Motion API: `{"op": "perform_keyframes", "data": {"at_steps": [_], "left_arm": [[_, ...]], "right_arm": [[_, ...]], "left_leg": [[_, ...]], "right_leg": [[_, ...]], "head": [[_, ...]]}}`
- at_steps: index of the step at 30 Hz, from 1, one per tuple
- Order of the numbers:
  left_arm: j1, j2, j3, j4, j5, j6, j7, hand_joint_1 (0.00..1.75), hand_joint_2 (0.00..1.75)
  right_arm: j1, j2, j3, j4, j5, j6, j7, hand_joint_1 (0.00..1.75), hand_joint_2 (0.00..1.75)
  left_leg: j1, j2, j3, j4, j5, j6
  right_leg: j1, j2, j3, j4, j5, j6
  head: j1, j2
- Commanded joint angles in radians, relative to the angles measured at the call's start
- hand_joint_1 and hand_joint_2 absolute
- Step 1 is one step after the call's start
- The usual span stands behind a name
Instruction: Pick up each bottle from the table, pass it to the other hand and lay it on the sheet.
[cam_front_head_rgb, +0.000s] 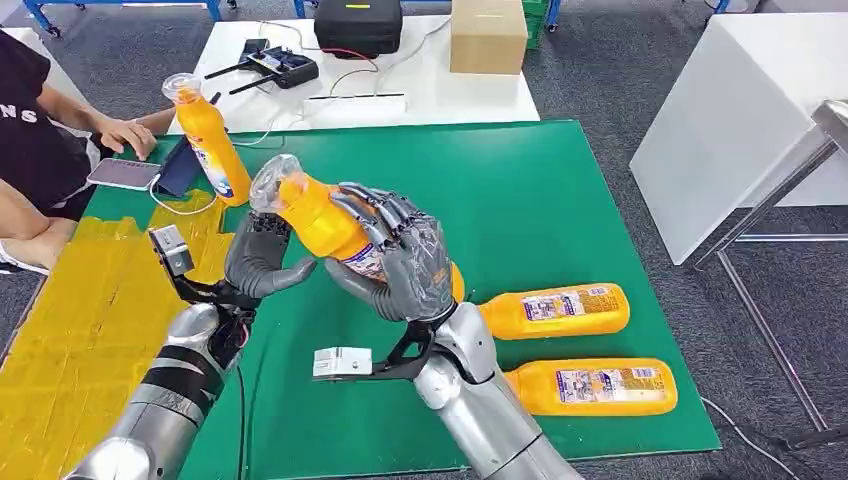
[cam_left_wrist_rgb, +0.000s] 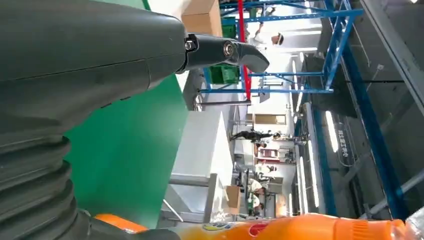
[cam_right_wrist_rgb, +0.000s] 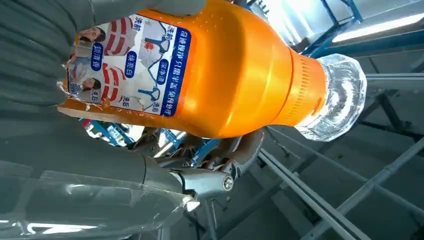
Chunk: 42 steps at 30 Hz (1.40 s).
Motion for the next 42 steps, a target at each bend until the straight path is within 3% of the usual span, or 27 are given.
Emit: {"op": "perform_keyframes", "data": {"at_steps": [1,10,15,22,30,42], "left_arm": [[-0.052,-0.008,0.007,0.079,-0.001,0.0,0.001,0.0,1.75],[-0.048,-0.002,0.017,0.084,0.0,-0.006,0.001,0.0,1.75],[-0.047,-0.001,0.022,0.079,-0.002,-0.006,0.002,0.0,1.75],[-0.013,0.011,0.038,0.054,0.001,-0.012,-0.003,0.0,1.75],[-0.027,-0.003,-0.038,0.014,0.014,-0.081,-0.006,0.0,1.75],[-0.07,-0.025,-0.145,0.022,0.096,-0.145,0.012,0.0,1.75]], "right_arm": [[-0.042,-0.035,-0.032,0.003,0.004,-0.029,0.006,1.75,1.75],[-0.035,-0.032,-0.098,-0.011,0.023,-0.029,-0.004,1.75,1.75],[-0.031,0.015,-0.259,0.01,0.112,-0.029,-0.015,1.75,1.75],[-0.071,-0.085,-0.367,0.046,-0.151,-0.005,-0.023,1.75,1.75],[-0.148,-0.09,-0.457,0.167,-0.236,0.071,-0.069,1.75,1.75],[-0.21,-0.026,-0.39,0.33,-0.19,0.103,-0.124,1.75,1.75]], "left_leg": [[0.001,-0.001,0.001,0.0,0.0,0.0],[0.0,-0.001,0.0,0.0,0.0,0.0],[0.001,-0.002,0.0,0.0,0.0,-0.001],[0.001,-0.002,0.002,0.0,0.0,0.0],[-0.001,-0.002,0.001,0.001,0.0,0.0],[0.0,-0.001,0.001,0.001,0.0,-0.001]], "right_leg": [[0.001,-0.002,0.001,0.0,0.0,0.0],[0.0,-0.001,0.001,0.0,0.0,0.0],[0.001,-0.002,0.002,0.0,-0.001,0.0],[0.001,-0.003,0.004,-0.002,0.0,0.0],[0.0,-0.002,0.002,0.0,0.0,0.0],[0.0,-0.002,0.001,0.0,0.0,0.0]], "head": [[0.0,0.0],[0.0,0.0],[0.0,0.0],[0.0,0.0],[0.0,0.0],[0.0,0.0]]}}
